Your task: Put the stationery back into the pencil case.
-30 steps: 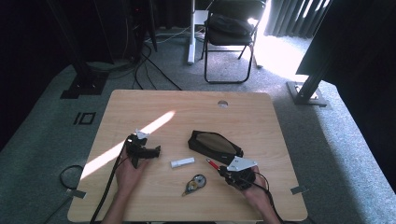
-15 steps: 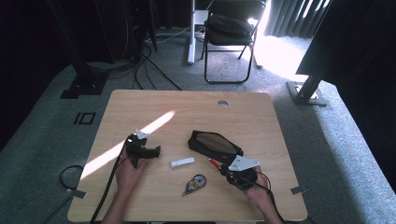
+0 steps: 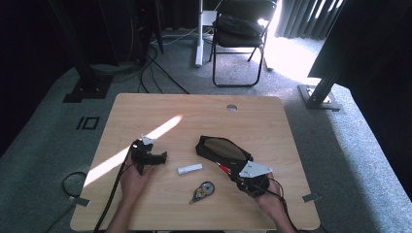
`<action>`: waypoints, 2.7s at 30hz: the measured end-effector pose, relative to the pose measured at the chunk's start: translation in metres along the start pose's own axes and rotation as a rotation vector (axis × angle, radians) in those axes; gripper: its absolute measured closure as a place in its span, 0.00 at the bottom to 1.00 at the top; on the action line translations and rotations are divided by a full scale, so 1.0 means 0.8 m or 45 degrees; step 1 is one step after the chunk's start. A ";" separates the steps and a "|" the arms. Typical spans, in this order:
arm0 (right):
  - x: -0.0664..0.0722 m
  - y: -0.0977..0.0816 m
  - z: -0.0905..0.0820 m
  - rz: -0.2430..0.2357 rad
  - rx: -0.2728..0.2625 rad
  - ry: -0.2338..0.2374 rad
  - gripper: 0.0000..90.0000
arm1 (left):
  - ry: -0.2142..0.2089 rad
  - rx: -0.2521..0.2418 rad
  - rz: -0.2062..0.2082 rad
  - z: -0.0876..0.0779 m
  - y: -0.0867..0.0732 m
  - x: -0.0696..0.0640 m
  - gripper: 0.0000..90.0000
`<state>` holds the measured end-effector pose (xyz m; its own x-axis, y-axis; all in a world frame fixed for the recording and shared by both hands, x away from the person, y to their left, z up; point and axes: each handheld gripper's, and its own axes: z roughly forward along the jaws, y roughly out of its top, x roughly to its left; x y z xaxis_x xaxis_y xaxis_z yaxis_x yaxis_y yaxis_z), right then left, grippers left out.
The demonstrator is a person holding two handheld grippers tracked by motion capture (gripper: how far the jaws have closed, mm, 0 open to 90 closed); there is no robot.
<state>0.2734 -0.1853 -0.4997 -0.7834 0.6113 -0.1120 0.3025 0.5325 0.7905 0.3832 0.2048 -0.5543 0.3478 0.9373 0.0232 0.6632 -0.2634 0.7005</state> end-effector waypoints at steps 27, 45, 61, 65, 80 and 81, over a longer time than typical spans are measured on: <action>-0.002 0.012 -0.017 -0.019 -0.047 -0.015 0.88 | 0.000 0.000 0.000 0.000 0.000 0.000 0.07; -0.008 0.021 -0.027 -0.034 -0.075 -0.045 0.88 | 0.000 0.000 0.000 0.000 0.000 0.000 0.07; -0.020 0.033 -0.031 -0.042 -0.098 -0.066 0.88 | 0.000 0.000 0.000 0.000 0.000 0.000 0.07; -0.021 0.037 -0.031 -0.049 -0.099 -0.068 0.88 | 0.000 0.000 0.000 0.000 0.000 0.000 0.07; -0.030 0.048 -0.031 -0.058 -0.110 -0.073 0.88 | 0.000 0.000 0.000 0.000 0.000 0.000 0.07; -0.031 0.048 -0.031 -0.054 -0.113 -0.070 0.88 | 0.000 0.000 0.000 0.000 0.000 0.000 0.07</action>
<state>0.2909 -0.1945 -0.4514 -0.7631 0.6215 -0.1775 0.2183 0.5062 0.8343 0.3832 0.2048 -0.5543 0.3477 0.9373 0.0232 0.6633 -0.2634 0.7004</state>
